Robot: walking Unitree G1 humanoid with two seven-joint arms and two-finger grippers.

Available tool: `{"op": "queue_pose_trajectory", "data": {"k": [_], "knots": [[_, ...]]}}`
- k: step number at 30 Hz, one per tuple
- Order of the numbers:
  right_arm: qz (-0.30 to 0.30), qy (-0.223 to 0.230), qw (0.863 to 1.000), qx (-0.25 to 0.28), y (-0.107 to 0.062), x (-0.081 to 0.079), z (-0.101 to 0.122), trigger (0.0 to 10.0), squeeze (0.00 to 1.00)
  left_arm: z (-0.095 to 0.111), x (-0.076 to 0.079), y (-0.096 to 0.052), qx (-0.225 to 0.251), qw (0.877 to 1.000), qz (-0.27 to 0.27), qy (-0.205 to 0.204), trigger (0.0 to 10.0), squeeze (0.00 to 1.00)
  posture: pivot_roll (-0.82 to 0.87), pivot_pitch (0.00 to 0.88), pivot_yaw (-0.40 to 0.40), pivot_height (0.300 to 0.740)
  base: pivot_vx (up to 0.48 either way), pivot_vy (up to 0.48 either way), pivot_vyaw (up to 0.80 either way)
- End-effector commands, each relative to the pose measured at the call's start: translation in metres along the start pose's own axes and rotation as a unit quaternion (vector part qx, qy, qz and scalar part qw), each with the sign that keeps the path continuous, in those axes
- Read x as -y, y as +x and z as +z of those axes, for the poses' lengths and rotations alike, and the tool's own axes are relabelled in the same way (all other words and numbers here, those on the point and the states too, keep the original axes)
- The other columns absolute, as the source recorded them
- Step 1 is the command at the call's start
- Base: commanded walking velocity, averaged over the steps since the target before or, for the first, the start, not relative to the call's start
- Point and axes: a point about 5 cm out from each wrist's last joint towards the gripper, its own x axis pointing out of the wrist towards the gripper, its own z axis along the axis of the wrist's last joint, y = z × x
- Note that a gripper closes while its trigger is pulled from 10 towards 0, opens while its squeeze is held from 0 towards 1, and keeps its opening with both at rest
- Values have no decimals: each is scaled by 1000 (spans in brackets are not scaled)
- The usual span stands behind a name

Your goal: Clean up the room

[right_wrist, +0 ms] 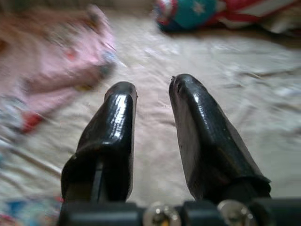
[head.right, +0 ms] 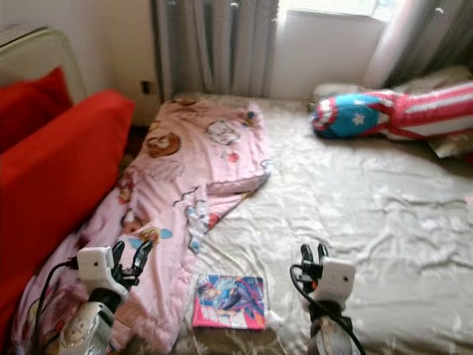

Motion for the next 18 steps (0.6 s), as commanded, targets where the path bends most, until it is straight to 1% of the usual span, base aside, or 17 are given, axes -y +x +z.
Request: {"op": "queue_pose_trajectory", "data": {"k": [1,4,6,10,13,18], "knots": [[2,-5,1000,-6,2,-1,1,10000,0,-3,-1,-5,-10,1000,-2,-6,10000,0,-44,0,-79,740,0,0,0],[0,-5,1000,-10,2,-1,0,10000,0,-3,0,-7,-11,1000,-3,-7,10000,0,-45,0,-78,715,0,0,0],[0,-4,1000,-10,2,-1,0,10000,0,-4,1,-7,-11,1000,-3,-7,10000,0,-46,0,-77,710,0,0,0],[4,-2,1000,-8,2,-2,0,10000,0,-5,3,-7,-13,1000,-7,-9,10000,0,-46,0,-76,685,0,0,0],[6,4,1000,-6,1,-3,-1,10000,0,-5,4,-7,-14,1000,-8,-9,10000,0,-45,0,-76,685,0,0,0],[6,2,1000,-10,-1,-3,-3,10000,0,-5,4,-8,-15,1000,-11,-8,10000,0,-44,0,-73,685,0,0,0]]}}
